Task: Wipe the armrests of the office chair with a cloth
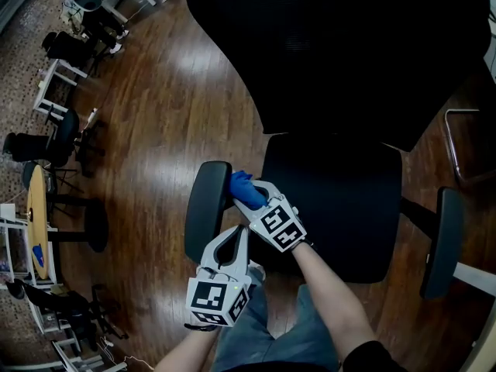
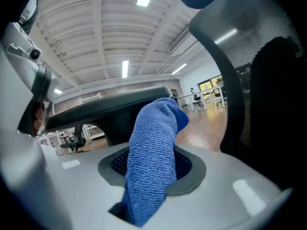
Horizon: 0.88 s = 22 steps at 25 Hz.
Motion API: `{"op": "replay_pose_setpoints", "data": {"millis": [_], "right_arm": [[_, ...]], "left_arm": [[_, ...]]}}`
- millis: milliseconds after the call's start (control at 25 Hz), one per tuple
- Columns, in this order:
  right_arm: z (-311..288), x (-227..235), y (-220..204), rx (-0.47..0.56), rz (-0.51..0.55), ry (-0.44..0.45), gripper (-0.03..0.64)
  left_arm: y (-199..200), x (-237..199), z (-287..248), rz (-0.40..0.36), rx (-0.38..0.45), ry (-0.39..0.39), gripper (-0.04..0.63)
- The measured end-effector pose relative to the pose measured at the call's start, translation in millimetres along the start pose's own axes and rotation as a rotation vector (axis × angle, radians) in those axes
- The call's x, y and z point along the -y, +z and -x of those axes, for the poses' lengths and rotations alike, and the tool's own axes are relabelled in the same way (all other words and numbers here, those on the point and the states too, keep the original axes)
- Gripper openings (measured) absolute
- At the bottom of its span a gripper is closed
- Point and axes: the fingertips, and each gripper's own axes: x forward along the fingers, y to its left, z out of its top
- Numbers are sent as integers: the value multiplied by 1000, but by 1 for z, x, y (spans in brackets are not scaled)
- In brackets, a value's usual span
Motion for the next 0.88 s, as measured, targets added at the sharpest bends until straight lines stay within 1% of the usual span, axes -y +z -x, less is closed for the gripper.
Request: {"op": "replay_pose_setpoints", "data": {"millis": [80,160,280,400,520,600,680,800,880], "right_arm": [[7,6,-2,38,-85,-67,139],[15,10,-15,70,-176,-137,138],[21,-4,-44,71,-291,-188,139],[19,-27,-74,51,-414,-221,138],[15,-31,-104,74,-561,-285,138],[10,-29,-115,100,-656,-336,138],[1,-33,-121,120,-738,-371,138],[-15,-39,-128,152,-857,-402,138],[-25,-44,-137,153,-906,-419,138]], "left_arm": [[-3,-3,5,-8,-10,1,-23],[-13,-5,7,-16,-35,-2,-23],[-25,-3,12,-35,-70,-26,-23],[-33,6,22,-69,-93,-77,-23],[-38,23,22,-136,-91,-153,-23],[-37,31,21,-164,-85,-205,-23],[-40,31,25,-180,-86,-239,-23],[-50,23,30,-226,-108,-275,-23],[-60,17,32,-248,-125,-295,-23]]}}
